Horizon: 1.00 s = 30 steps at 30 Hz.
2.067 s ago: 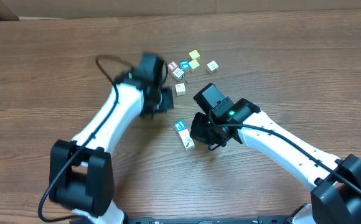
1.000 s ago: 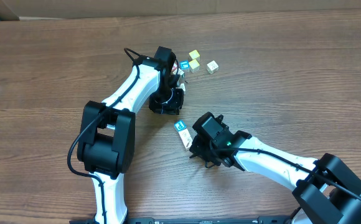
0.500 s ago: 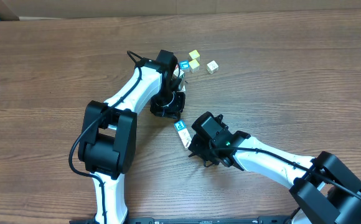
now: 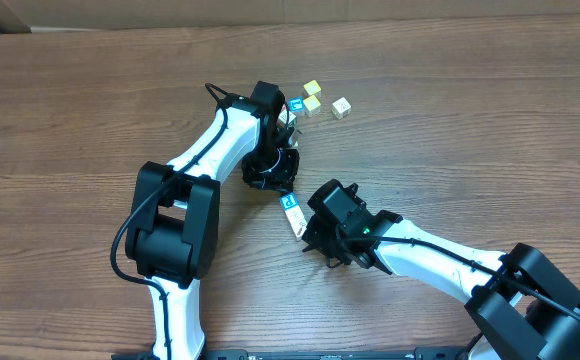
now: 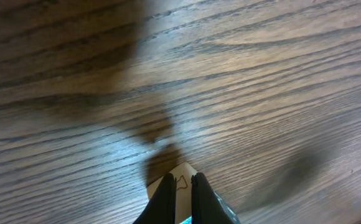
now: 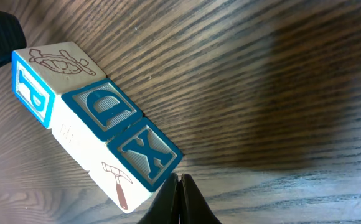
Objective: Flip 3 blocks
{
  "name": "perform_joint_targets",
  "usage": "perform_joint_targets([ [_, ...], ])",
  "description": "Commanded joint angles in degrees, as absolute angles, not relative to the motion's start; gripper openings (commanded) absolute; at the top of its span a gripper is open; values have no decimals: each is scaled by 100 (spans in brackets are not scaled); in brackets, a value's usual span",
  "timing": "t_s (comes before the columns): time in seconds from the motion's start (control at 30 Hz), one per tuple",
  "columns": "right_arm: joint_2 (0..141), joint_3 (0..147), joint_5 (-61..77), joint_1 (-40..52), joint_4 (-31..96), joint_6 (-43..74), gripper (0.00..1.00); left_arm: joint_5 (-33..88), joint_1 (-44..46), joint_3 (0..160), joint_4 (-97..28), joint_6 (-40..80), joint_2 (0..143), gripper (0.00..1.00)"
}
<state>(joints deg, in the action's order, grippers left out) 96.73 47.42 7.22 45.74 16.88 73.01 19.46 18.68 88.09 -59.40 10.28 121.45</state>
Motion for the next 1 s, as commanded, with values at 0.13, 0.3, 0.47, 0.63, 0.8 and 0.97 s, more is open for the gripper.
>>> perform_joint_targets([
  [0.13, 9723, 4709, 716, 4565, 1651, 7491, 4, 2051, 1883, 8737, -5946, 897, 12219, 4],
  [0.3, 9723, 4709, 1066, 4565, 1680, 7505, 4, 1658, 1876, 8737, -5806, 923, 12219, 4],
  [0.47, 9723, 4709, 1181, 4635, 1717, 7507, 4, 1656, 1885, 8737, -5701, 943, 12219, 4],
  [0.63, 9723, 4709, 775, 4777, 1688, 7531, 4, 1656, 1892, 8737, -5723, 943, 12219, 4],
  [0.8, 9741, 4709, 598, 4901, 1564, 7542, 4, 1656, 1892, 8737, -5739, 943, 12219, 4],
  [0.97, 9819, 4709, 489, 4982, 1500, 7679, 4, 1656, 1892, 8737, -5745, 943, 12219, 4],
])
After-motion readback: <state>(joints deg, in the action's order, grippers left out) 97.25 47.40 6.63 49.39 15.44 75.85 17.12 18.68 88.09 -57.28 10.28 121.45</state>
